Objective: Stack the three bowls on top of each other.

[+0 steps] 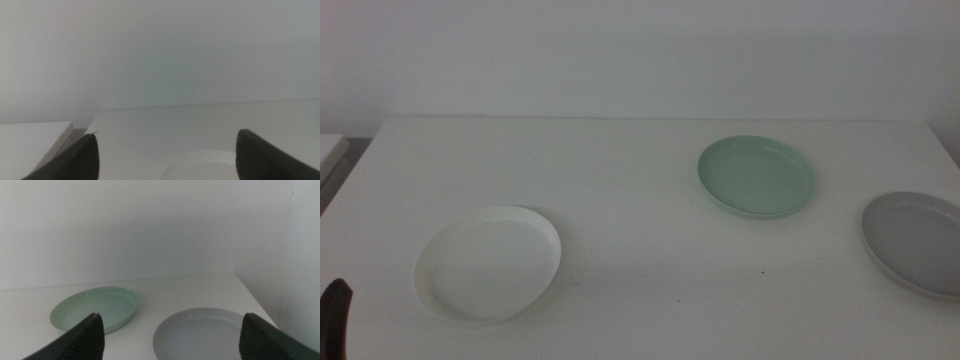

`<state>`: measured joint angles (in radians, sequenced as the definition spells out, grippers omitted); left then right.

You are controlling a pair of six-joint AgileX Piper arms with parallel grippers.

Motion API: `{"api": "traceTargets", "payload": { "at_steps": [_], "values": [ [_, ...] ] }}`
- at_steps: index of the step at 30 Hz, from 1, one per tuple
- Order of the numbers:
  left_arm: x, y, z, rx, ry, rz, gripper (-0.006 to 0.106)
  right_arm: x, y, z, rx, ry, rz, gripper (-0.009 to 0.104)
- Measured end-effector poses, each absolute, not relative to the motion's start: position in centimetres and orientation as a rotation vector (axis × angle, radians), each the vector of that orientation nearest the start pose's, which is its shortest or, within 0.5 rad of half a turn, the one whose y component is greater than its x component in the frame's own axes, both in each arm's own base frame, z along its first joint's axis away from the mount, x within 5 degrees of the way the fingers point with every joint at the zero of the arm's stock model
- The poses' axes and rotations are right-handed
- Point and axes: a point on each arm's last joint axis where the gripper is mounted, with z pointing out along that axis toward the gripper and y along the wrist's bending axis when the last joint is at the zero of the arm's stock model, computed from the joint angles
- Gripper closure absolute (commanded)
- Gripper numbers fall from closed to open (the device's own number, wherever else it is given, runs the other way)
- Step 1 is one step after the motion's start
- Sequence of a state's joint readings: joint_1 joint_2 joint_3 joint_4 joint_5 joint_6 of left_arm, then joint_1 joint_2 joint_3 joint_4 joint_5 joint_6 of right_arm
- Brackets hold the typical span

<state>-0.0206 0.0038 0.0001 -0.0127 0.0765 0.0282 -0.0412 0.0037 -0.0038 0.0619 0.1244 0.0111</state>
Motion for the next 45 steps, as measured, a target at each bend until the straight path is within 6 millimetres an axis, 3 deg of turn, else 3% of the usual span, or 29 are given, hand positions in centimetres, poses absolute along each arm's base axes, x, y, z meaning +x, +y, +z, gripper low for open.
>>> {"api": "traceTargets", "payload": {
  "at_steps": [8, 12, 16, 21, 25, 35, 40, 45],
  "values": [
    [5.7, -0.1, 20.6, 0.029, 1.564, -0.005, 0.007, 5.9, -0.2, 20.7, 0.088, 1.648, 0.030, 0.004],
    [5.7, -0.1, 20.6, 0.029, 1.564, -0.005, 0.007, 7.4, -0.2, 24.8, 0.092, 1.775, 0.030, 0.004],
    [5.7, -0.1, 20.6, 0.029, 1.564, -0.005, 0.007, 10.3, -0.2, 28.6, 0.101, 2.058, 0.037, 0.004],
    [5.7, -0.1, 20.6, 0.029, 1.564, -0.005, 0.007, 12.6, -0.3, 31.8, 0.108, 2.347, 0.044, 0.004],
    [5.7, -0.1, 20.6, 0.029, 1.564, -0.005, 0.007, 13.9, -0.1, 32.7, 0.140, 2.441, 0.084, 0.004],
    [5.7, -0.1, 20.6, 0.029, 1.564, -0.005, 0.007, 15.3, -0.1, 32.8, 0.218, 2.526, 0.122, 0.004],
    [5.7, -0.1, 20.6, 0.029, 1.564, -0.005, 0.007, 19.2, -1.5, 33.8, 0.289, 2.602, 0.043, 0.006],
    [5.7, -0.1, 20.6, 0.029, 1.564, -0.005, 0.007, 24.4, -5.2, 34.3, 0.451, 2.618, 0.026, 0.007]
  ]
}}
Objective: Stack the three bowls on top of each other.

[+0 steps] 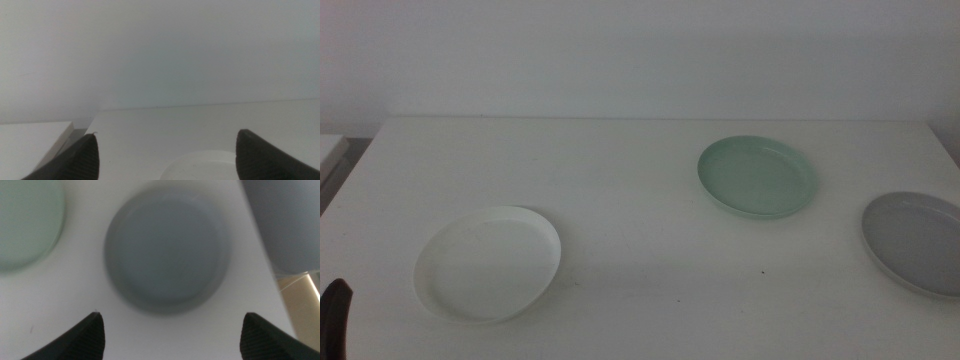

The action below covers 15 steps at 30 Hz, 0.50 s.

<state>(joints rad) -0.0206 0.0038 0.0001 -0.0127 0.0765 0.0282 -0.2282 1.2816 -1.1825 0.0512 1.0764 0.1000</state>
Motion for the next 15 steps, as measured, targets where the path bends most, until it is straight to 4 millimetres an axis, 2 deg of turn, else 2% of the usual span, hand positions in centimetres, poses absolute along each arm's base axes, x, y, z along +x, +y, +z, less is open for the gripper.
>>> {"api": "traceTargets", "payload": {
  "at_steps": [4, 10, 15],
  "values": [
    [5.7, -0.1, 20.6, 0.029, 1.564, -0.005, 0.007, 27.5, -8.5, 33.4, 0.534, 2.642, 0.034, 0.007],
    [5.7, -0.1, 20.6, 0.029, 1.564, -0.005, 0.007, 30.9, -12.3, 27.8, 0.582, 2.767, 0.030, 0.007],
    [5.7, -0.1, 20.6, 0.029, 1.564, -0.005, 0.007, 33.0, -13.6, 23.4, 0.552, 2.840, -0.019, 0.007]
  ]
}}
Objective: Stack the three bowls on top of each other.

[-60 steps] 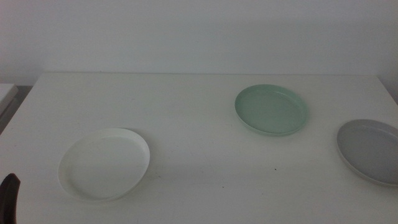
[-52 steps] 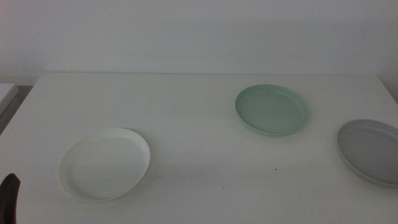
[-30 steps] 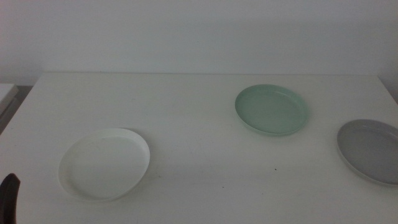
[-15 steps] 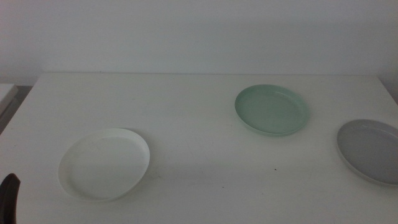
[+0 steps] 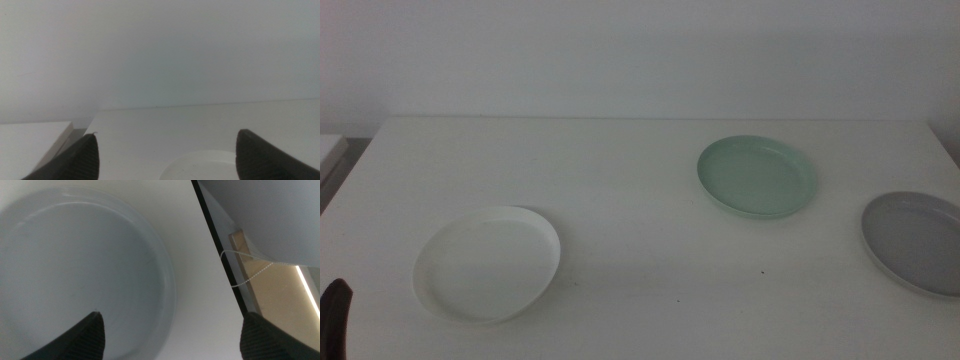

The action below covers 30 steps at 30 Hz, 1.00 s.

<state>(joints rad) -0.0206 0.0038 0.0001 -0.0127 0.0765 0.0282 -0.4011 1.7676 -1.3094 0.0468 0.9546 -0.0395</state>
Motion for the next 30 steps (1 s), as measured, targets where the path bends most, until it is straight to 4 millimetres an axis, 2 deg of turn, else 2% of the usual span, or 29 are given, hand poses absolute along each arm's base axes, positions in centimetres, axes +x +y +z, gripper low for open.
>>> {"api": "traceTargets", "payload": {
  "at_steps": [9, 16, 19, 24, 30],
  "values": [
    [5.7, -0.1, 20.6, 0.029, 1.564, -0.005, 0.007, 34.9, -14.6, 17.4, 0.565, 2.922, -0.008, 0.009],
    [5.7, -0.1, 20.6, 0.029, 1.564, -0.005, 0.007, 35.6, -14.9, 14.7, 0.572, 2.942, -0.003, 0.025],
    [5.7, -0.1, 20.6, 0.029, 1.564, -0.005, 0.007, 35.7, -14.9, 14.1, 0.574, 2.944, 0.000, 0.037],
    [5.7, -0.1, 20.6, 0.029, 1.564, -0.005, 0.007, 35.9, -15.0, 14.1, 0.574, 2.928, -0.003, 0.067],
    [5.7, -0.1, 20.6, 0.029, 1.564, -0.005, 0.007, 36.0, -15.0, 14.1, 0.566, 2.928, -0.007, 0.098]
  ]
}}
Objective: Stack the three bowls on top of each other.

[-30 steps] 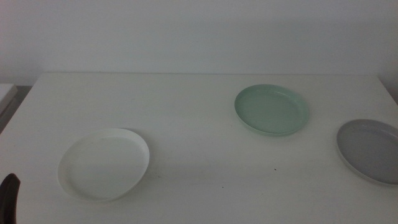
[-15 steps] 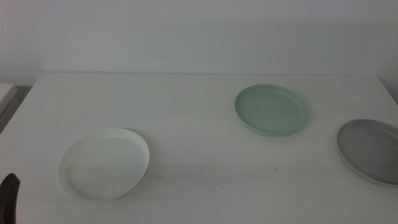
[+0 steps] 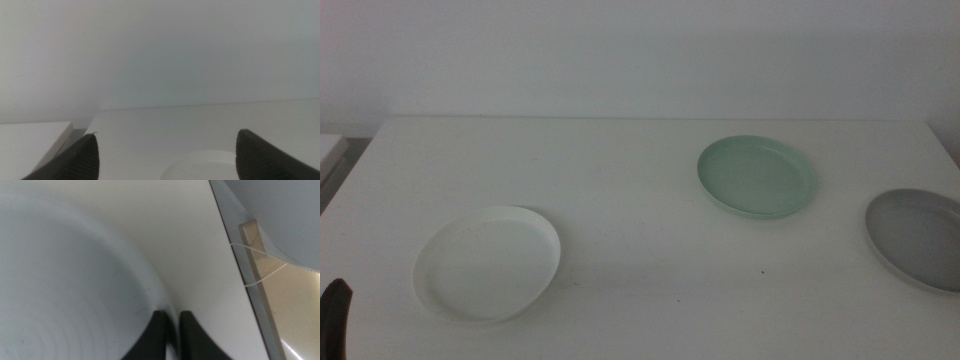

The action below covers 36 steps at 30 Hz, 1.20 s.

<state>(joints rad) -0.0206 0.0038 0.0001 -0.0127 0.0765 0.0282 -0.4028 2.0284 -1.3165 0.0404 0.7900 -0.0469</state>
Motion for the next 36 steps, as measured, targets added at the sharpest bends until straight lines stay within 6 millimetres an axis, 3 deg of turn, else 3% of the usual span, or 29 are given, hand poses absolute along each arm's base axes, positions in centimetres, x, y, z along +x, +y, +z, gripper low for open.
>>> {"api": "traceTargets", "payload": {
  "at_steps": [7, 9, 12, 14, 18, 21, 25, 29, 33, 36],
  "values": [
    [5.7, -0.1, 20.6, 0.029, 1.564, -0.005, 0.007, 35.8, -15.1, 15.1, 0.550, 2.919, -0.024, 0.098],
    [5.7, -0.1, 20.6, 0.029, 1.564, -0.005, 0.007, 35.5, -14.9, 16.5, 0.543, 2.905, -0.034, 0.098],
    [5.7, -0.1, 20.6, 0.029, 1.564, -0.005, 0.007, 34.8, -13.9, 20.4, 0.506, 2.851, -0.048, 0.098],
    [5.7, -0.1, 20.6, 0.029, 1.564, -0.005, 0.007, 34.5, -12.2, 23.7, 0.439, 2.787, -0.055, 0.098],
    [5.7, -0.1, 20.6, 0.029, 1.564, -0.005, 0.007, 35.2, -6.3, 29.8, 0.260, 2.662, 0.059, 0.098],
    [5.7, -0.1, 20.6, 0.029, 1.562, -0.005, 0.007, 36.4, -0.6, 32.0, 0.116, 2.623, 0.226, 0.098],
    [5.7, -0.1, 20.6, 0.029, 1.560, -0.005, 0.007, 37.6, 6.7, 30.8, -0.094, 2.661, 0.371, 0.098],
    [5.7, -0.1, 20.6, 0.029, 1.560, -0.005, 0.007, 38.6, 12.4, 27.5, -0.232, 2.746, 0.464, 0.098],
    [5.7, -0.1, 20.6, 0.029, 1.560, -0.005, 0.007, 39.5, 16.2, 23.6, -0.307, 2.815, 0.508, 0.098],
    [5.7, -0.1, 20.6, 0.029, 1.560, -0.005, 0.007, 39.8, 17.8, 21.2, -0.330, 2.843, 0.517, 0.098]
  ]
}}
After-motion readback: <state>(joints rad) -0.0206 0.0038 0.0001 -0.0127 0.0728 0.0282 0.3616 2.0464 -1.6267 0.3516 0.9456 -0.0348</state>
